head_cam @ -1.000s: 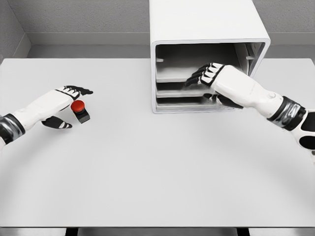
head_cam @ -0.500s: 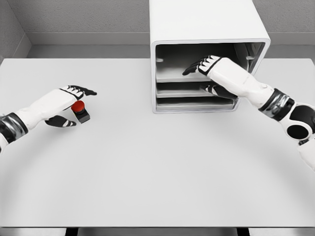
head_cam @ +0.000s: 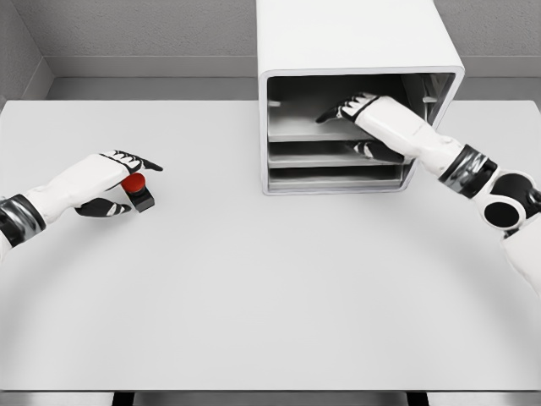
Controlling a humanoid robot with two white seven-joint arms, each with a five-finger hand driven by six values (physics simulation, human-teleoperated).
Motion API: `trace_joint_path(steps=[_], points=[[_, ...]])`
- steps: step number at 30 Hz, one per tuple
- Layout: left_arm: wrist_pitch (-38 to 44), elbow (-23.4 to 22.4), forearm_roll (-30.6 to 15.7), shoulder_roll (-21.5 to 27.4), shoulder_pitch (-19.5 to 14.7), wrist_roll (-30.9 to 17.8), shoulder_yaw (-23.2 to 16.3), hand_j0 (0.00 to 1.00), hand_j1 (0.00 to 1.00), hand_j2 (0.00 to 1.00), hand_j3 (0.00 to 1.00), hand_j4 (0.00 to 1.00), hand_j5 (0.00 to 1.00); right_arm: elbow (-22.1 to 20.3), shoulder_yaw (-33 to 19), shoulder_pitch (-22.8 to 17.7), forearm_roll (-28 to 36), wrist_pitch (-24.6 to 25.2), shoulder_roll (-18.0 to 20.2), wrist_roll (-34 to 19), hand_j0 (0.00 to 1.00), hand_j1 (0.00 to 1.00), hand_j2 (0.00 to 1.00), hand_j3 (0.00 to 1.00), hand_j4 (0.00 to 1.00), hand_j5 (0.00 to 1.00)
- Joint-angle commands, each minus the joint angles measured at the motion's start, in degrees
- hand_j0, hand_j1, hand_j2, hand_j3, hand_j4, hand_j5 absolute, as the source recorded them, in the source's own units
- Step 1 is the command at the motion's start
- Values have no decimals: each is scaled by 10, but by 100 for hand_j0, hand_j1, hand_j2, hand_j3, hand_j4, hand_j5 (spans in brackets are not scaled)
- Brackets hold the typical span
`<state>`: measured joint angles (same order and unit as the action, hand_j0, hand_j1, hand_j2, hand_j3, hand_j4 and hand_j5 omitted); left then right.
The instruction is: Slide open multi-storey tabletop storage cabinets and put open load switch and slide close multi-storey tabletop storage cabinets
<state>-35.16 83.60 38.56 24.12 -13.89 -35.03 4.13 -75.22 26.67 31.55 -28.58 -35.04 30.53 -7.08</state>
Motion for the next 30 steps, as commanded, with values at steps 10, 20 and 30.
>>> trace_joint_path(steps=[10,20,30], points=[[2,-3,0,12,0,0,-1,73,73,73,73,73,73,18,20,5,-18,0,-4,-5,73,73,73,73,73,73],[2,-4,2,10,-1,0,-4,72,72,72,72,72,72,1,20,-2,-17,0,8,-4,76,76,76,76,76,76],[2,-11,6,7,-5,0,-9,72,72,72,72,72,72,-49,17,-21,-13,0,37,-2,76,76,76,76,76,76]])
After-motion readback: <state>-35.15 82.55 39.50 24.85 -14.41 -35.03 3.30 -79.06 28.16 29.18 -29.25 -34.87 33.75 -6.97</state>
